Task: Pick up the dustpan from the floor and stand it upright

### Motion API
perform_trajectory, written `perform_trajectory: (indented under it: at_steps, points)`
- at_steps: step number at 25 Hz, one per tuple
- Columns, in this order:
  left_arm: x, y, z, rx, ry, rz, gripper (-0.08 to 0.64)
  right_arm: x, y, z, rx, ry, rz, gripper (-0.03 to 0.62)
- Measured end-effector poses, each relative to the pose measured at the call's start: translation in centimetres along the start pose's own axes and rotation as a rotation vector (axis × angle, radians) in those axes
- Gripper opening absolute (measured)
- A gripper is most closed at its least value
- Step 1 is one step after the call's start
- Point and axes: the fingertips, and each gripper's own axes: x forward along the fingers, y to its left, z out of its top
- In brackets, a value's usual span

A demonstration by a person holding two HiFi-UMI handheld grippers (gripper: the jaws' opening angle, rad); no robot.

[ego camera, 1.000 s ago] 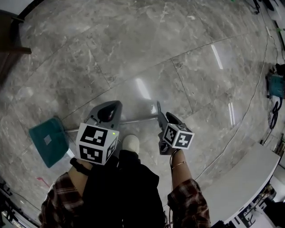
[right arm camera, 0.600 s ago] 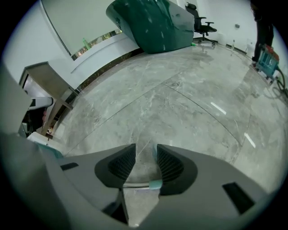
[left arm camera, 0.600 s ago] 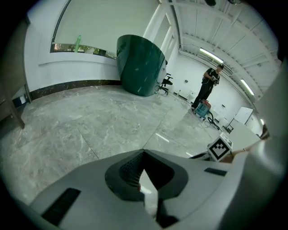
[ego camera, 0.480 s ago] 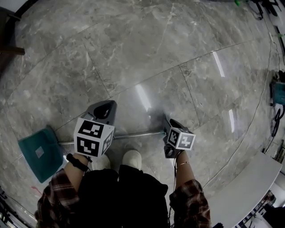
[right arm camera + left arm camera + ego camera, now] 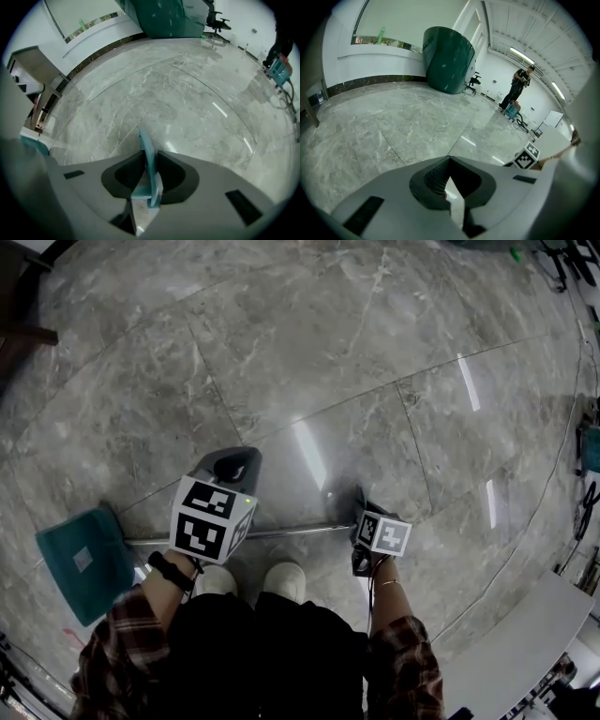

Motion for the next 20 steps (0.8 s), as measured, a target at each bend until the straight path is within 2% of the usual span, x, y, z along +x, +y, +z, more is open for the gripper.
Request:
perform_trajectory:
  at_steps: [3, 5, 7, 10, 13, 20]
  points:
    - [-0.7, -0.2, 0.1, -0.004, 0.002, 0.002, 0.0, -0.6, 0.2, 0.0, -0.029, 0.013, 0.025, 0.086]
    - [-1.4, -0.5, 0.5, -0.009, 0.001, 0.005, 0.0, -2.9, 1.7, 1.0, -0.004, 0.024, 0.049, 0.086]
    - [-2.6, -0.8, 1.1, -0.02, -0.001, 0.01, 0.0, -6.7, 3.7, 3.0, -0.004, 0.027, 0.038, 0.084]
    - [-5.2, -1.8, 2.3, -0.035, -0.008, 0.015, 0.0, -8.3, 3.4, 2.8, 0.043, 0.013, 0.042, 0.086]
    - [-8.5, -3.5, 4.3, -0.041, -0.021, 0.013, 0.0, -10.9, 2.9, 3.5, 0.048, -0.031, 0.04, 0.087]
    - [-17.0, -6.7, 10.7, -0.058, -0.062, 0.026, 0.0, -21.9, 3.9, 6.9, 0.07, -0.083, -0.007, 0.094]
